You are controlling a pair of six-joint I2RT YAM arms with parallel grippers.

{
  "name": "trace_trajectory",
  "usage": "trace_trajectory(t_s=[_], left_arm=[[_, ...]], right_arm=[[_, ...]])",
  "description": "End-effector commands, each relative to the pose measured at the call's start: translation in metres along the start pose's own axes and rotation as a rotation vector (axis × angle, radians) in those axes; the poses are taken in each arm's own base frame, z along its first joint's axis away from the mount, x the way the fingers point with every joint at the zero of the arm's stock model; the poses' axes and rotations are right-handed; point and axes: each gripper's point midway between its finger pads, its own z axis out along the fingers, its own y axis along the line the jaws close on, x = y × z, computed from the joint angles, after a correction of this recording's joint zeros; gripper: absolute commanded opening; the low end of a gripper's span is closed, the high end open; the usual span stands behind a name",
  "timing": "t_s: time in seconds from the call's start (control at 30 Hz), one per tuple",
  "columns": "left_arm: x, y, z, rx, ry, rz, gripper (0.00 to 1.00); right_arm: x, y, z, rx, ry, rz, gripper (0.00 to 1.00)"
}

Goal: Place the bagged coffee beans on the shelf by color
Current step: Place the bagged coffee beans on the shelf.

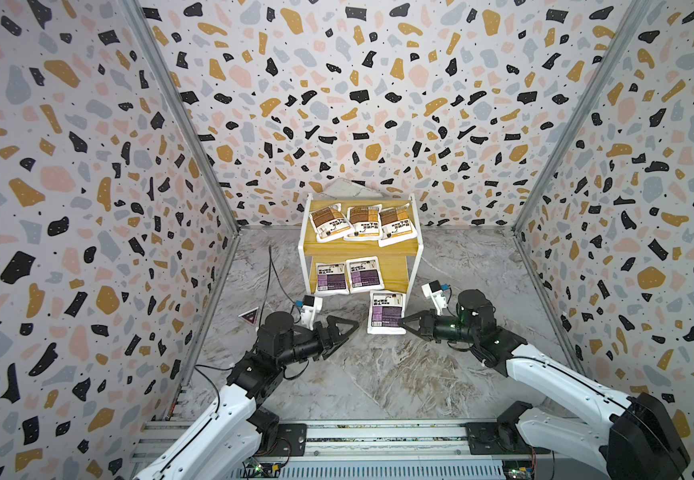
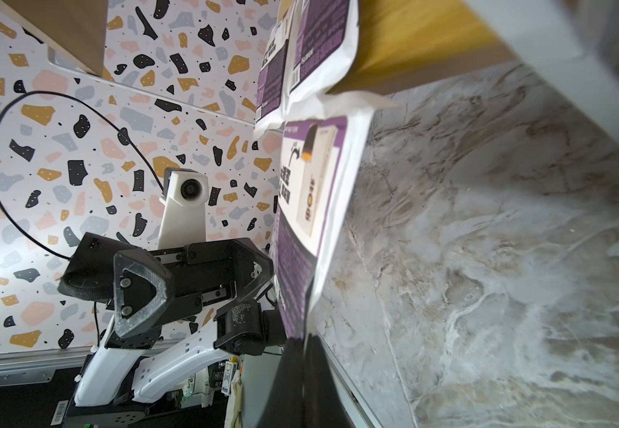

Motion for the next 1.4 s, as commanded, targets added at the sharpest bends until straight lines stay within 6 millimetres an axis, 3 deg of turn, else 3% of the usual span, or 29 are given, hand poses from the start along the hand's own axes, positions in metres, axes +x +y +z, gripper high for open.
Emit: trace_trajectory(t_s=[0.0, 0.23, 0.6, 0.8, 1.0, 1.37], left_arm=[[-0.014, -0.028, -0.001, 0.066, -0.033, 0.074, 0.87], [-0.027, -0.038, 0.006, 0.076, -0.055, 0.091, 0.81], [-0.043, -0.046, 0.023, 0.103, -0.057, 0.1, 0.59], [-0.046, -0.049, 0.028, 0.109, -0.056, 0.101, 0.57], [-0.047, -0.05, 0.035, 0.117, -0.049, 0.104, 0.38], [-0.05, -0.047, 0.039, 0.11, -0.053, 0.096, 0.17]], right_arm=[[-0.008, 0.027, -0.004, -0.052, -0.002, -0.05, 0.0], [-0.022, 0.039, 0.001, -0.074, -0.024, -0.055, 0.0], [-0.038, 0.056, 0.01, -0.122, -0.033, -0.047, 0.0], [-0.042, 0.061, 0.011, -0.143, -0.043, -0.034, 0.0], [-0.043, 0.062, 0.01, -0.147, -0.046, -0.028, 0.0], [-0.042, 0.064, 0.011, -0.154, -0.032, -0.021, 0.0]])
